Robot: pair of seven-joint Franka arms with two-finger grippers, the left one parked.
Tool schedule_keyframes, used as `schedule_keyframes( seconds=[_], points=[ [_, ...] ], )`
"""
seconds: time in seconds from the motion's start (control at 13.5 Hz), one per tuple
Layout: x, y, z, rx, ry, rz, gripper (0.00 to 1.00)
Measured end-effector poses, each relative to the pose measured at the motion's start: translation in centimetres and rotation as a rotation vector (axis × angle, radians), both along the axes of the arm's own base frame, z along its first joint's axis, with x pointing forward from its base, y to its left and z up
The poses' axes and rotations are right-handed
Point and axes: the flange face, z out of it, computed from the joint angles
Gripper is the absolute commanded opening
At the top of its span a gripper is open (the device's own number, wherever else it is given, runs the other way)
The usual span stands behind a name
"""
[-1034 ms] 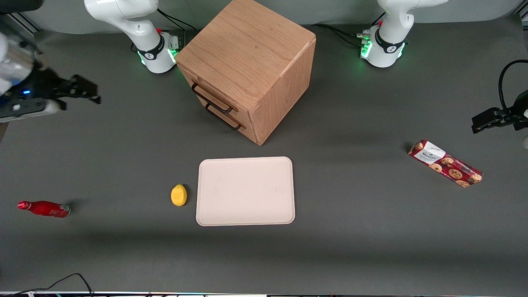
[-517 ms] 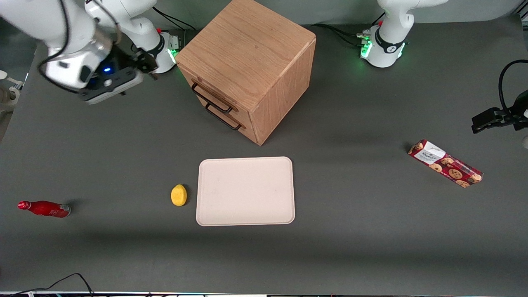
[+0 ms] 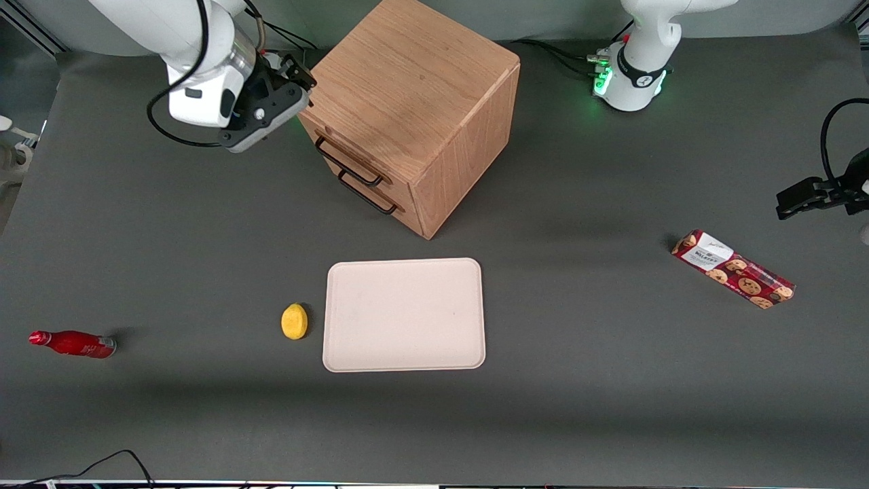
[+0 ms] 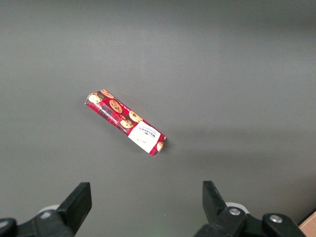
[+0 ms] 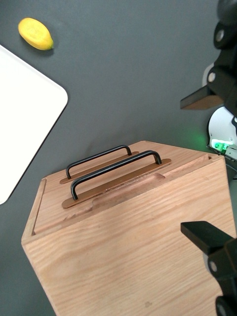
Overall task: Open upper drawer
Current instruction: 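Move the right gripper toward the upper drawer's black handle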
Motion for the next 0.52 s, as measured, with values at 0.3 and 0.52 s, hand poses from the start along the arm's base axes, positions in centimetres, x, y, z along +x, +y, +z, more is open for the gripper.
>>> schedule_keyframes(
  seconds=[0.3,0.52],
  points=[
    [2.3,0.2,-4.5,0.030,0.093,0.039,1.00],
    [3.3,0.3,-6.7,0.034,0.123,0.077,1.00]
  ],
)
